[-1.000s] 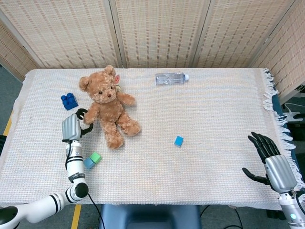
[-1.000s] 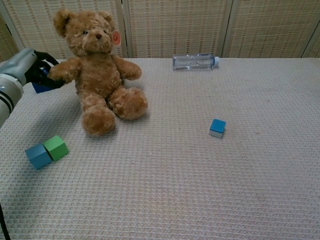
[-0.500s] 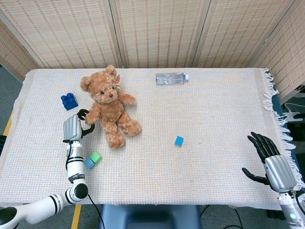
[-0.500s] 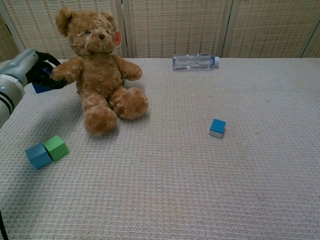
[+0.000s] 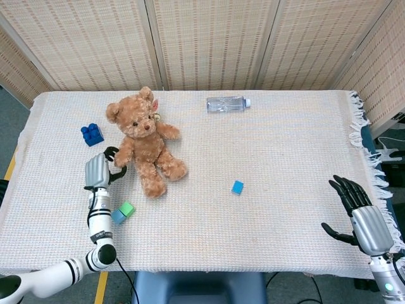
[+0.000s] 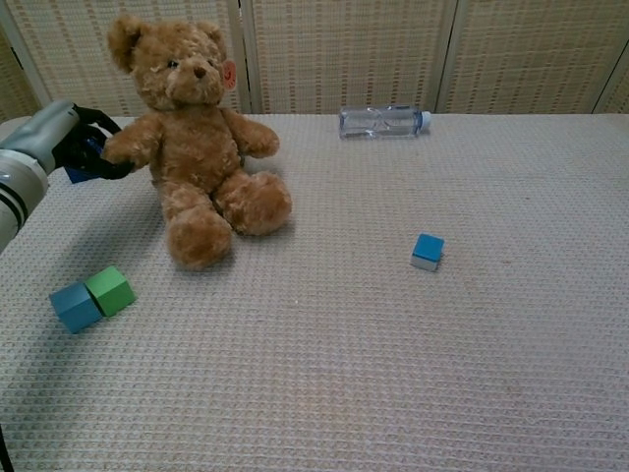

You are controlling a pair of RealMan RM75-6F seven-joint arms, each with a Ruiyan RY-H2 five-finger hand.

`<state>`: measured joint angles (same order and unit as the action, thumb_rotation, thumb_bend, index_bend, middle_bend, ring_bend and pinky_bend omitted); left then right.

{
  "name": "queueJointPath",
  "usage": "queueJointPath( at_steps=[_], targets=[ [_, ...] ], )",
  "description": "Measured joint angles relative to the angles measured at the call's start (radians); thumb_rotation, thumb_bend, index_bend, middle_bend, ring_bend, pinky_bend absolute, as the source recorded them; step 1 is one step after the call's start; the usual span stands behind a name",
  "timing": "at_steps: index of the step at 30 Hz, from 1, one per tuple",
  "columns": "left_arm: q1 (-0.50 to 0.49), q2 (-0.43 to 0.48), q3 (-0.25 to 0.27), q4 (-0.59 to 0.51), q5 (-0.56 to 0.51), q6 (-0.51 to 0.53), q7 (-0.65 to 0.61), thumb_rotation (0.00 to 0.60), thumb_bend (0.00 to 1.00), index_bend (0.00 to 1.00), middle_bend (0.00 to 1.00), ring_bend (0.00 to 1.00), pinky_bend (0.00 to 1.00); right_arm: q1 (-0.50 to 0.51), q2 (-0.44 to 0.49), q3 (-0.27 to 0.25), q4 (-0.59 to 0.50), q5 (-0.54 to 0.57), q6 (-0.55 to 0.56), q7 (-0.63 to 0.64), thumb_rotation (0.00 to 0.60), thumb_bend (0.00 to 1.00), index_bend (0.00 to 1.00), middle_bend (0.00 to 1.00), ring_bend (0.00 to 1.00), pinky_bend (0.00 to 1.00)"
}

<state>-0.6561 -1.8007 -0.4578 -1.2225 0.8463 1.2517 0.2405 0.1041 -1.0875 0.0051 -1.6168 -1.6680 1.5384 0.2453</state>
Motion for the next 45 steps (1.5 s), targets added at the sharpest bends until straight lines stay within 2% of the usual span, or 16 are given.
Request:
queueJointPath(
  at_steps=[3, 12, 20, 25, 29, 33, 36, 38, 41, 45],
  targets=[
    [0.001, -0.008, 0.005, 0.025, 0.034, 0.012, -0.028, 0.6, 0.33, 0.39, 0.45, 0.4, 0.41, 0.0, 0.0, 0.0, 0.0, 0.0, -0.001, 0.0, 0.6, 0.1, 0.0, 0.01, 0.0, 0.08],
    [0.004, 0.014, 0.007, -0.023, -0.054, -0.041, 0.066, 0.6, 0.33, 0.39, 0.45, 0.4, 0.42, 0.001, -0.001, 0.001, -0.001, 0.003, -0.003, -0.002, 0.6, 0.1, 0.0, 0.01, 0.0, 0.08],
    [0.006, -0.001, 0.014, 0.015, 0.066, 0.023, -0.031, 0.6, 0.33, 0.39, 0.44, 0.4, 0.42, 0.001, -0.001, 0.0, -0.001, 0.002, -0.004, -0.003, 0.6, 0.1, 0.0, 0.01, 0.0, 0.08],
    [0.016, 0.007, 0.026, 0.008, 0.054, -0.005, -0.02, 0.6, 0.33, 0.38, 0.44, 0.4, 0.42, 0.001, 0.0, 0.0, -0.001, 0.001, -0.001, -0.001, 0.6, 0.1, 0.0, 0.01, 0.0, 0.08],
    [0.023, 0.023, 0.047, 0.006, 0.061, -0.024, -0.013, 0.6, 0.33, 0.29, 0.37, 0.35, 0.42, 0.0, -0.001, 0.0, -0.001, 0.001, -0.001, -0.002, 0.6, 0.1, 0.0, 0.01, 0.0, 0.08],
    [0.032, 0.044, 0.07, 0.0, 0.105, -0.026, -0.024, 0.6, 0.34, 0.12, 0.21, 0.22, 0.4, 0.002, -0.002, -0.001, -0.001, 0.001, -0.005, -0.005, 0.6, 0.1, 0.0, 0.01, 0.0, 0.08],
    [0.046, 0.073, 0.099, -0.018, 0.159, -0.017, -0.035, 0.6, 0.34, 0.02, 0.08, 0.11, 0.37, 0.002, -0.002, -0.001, -0.001, 0.001, -0.006, -0.006, 0.6, 0.1, 0.0, 0.01, 0.0, 0.08],
    [0.06, 0.103, 0.128, -0.039, 0.205, -0.007, -0.04, 0.6, 0.34, 0.0, 0.03, 0.08, 0.35, 0.002, -0.002, -0.002, -0.002, 0.0, -0.006, -0.005, 0.6, 0.1, 0.0, 0.01, 0.0, 0.08],
    [0.088, 0.162, 0.191, -0.069, 0.285, 0.013, -0.035, 0.6, 0.34, 0.0, 0.0, 0.02, 0.32, 0.002, 0.001, -0.002, -0.003, -0.001, -0.005, 0.0, 0.6, 0.1, 0.0, 0.01, 0.0, 0.08],
    [0.137, 0.243, 0.293, -0.091, 0.405, 0.058, -0.014, 0.6, 0.33, 0.0, 0.0, 0.01, 0.3, 0.0, 0.0, -0.003, 0.0, -0.007, 0.003, 0.004, 0.6, 0.1, 0.0, 0.01, 0.0, 0.08]
  ],
)
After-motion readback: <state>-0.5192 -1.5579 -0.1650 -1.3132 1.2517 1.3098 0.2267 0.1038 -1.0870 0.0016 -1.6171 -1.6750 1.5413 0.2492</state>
